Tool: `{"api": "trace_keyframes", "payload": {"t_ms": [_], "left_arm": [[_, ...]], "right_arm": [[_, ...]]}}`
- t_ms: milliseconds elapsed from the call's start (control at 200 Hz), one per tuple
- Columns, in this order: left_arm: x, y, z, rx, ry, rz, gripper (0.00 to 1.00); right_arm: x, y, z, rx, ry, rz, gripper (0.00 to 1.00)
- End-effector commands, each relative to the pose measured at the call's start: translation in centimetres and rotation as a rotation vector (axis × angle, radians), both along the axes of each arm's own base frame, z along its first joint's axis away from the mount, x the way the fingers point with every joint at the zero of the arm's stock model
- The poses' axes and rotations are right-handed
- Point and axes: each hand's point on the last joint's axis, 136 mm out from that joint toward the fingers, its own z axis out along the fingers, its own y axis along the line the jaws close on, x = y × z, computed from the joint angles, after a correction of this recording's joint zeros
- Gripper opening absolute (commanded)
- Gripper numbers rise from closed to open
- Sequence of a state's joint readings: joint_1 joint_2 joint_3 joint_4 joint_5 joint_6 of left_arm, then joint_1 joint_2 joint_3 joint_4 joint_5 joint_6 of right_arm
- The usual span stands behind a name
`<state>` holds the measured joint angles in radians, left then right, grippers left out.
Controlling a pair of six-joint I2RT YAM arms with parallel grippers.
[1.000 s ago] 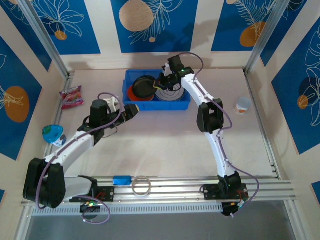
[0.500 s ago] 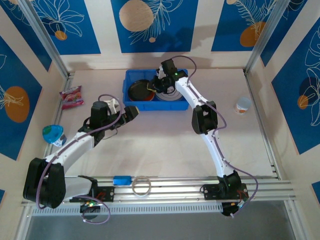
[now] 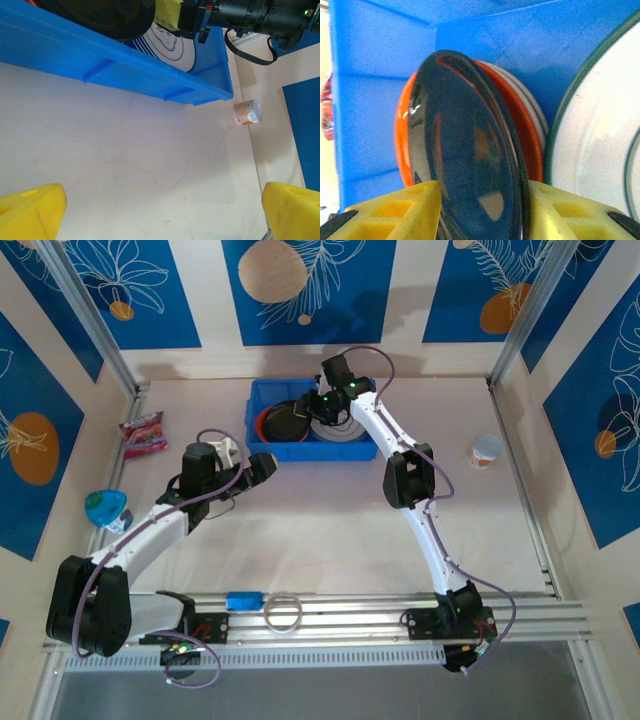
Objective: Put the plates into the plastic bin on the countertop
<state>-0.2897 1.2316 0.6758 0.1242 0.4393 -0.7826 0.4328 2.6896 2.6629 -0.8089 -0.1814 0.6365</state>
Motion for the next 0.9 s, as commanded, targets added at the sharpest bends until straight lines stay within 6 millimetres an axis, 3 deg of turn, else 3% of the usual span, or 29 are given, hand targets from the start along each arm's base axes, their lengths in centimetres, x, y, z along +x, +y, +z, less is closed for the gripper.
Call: {"api": "trace_keyframes", "payload": {"t_ms": [0, 415, 890], "left_arm": [[0.2, 0.6, -0.1, 0.021, -0.009, 0.013, 1.00], [0.7, 0.4, -0.6, 0.021, 0.001, 0.010, 1.00], [0.9, 0.2, -1.5, 0.022, 0.017, 0.000, 1.00]], "right_arm": [[-0.4, -0.5, 0.9, -0.083, -0.044, 0.005, 0.50], [-0.6, -1.5, -0.1, -0.227, -0.082, 0.000, 0.54], [-1.7, 1.0, -0.5, -0.239, -0.116, 0.059, 0.54]]}}
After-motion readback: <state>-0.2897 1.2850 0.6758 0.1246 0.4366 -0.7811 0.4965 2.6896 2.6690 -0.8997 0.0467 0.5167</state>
